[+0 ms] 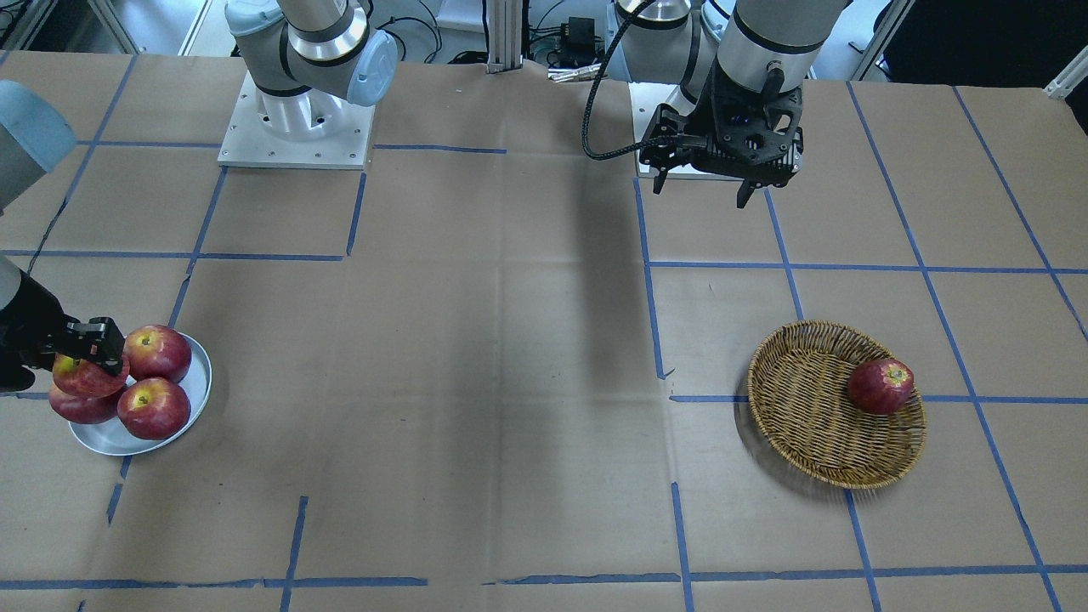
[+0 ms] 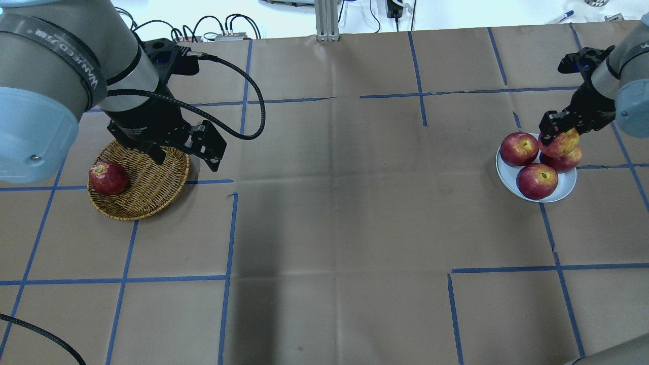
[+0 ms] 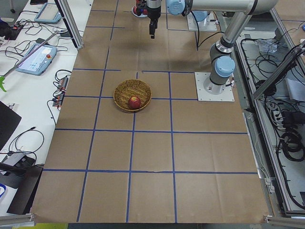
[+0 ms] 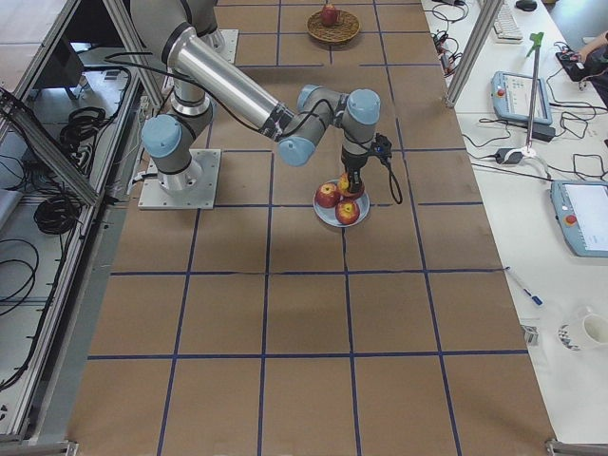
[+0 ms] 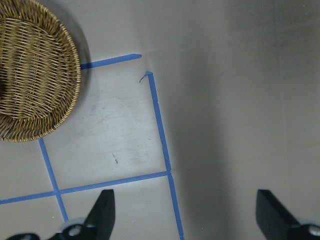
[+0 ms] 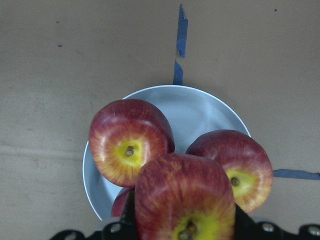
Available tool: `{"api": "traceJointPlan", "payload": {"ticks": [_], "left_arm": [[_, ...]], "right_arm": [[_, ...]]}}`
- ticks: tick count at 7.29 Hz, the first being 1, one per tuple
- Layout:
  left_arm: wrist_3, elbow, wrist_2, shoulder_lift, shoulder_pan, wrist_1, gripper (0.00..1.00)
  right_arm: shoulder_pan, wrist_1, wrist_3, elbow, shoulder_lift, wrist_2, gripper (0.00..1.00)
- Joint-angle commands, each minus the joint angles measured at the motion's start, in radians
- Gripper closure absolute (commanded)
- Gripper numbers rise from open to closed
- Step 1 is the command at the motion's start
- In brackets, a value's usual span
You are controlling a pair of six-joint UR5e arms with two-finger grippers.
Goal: Transfer apple from basket to plate
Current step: 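Lower the apple onto the plate beside the red apples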
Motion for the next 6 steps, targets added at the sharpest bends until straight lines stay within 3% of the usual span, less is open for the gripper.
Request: {"api": "traceJointPlan", "payload": {"ticks": [1,3,4,5,6], "left_arm": [[0.001,-0.002,0.000,0.001,0.000,0.000,0.01],[0.001,-0.002,0.000,0.001,0.000,0.000,0.01],[0.001,-0.002,0.000,0.001,0.000,0.000,0.01],[0.001,-0.002,0.000,0.001,0.000,0.000,0.01],[0.001,-0.002,0.000,0.003,-0.001,-0.002,0.01]], "right_arm": [[-0.001,-0.001,-0.002,0.002,0.018,-0.008,0.56],[-0.001,-0.003,0.000,0.000,0.027,-0.008,0.52],[-0.001,-0.001,0.001,-0.001,0.021,-0.008,0.11],[-0.001,0.003,0.008,-0.007,0.018,-0.013,0.00],[0.001,0.002,0.008,-0.010,0.015,-0.013,0.00]]}}
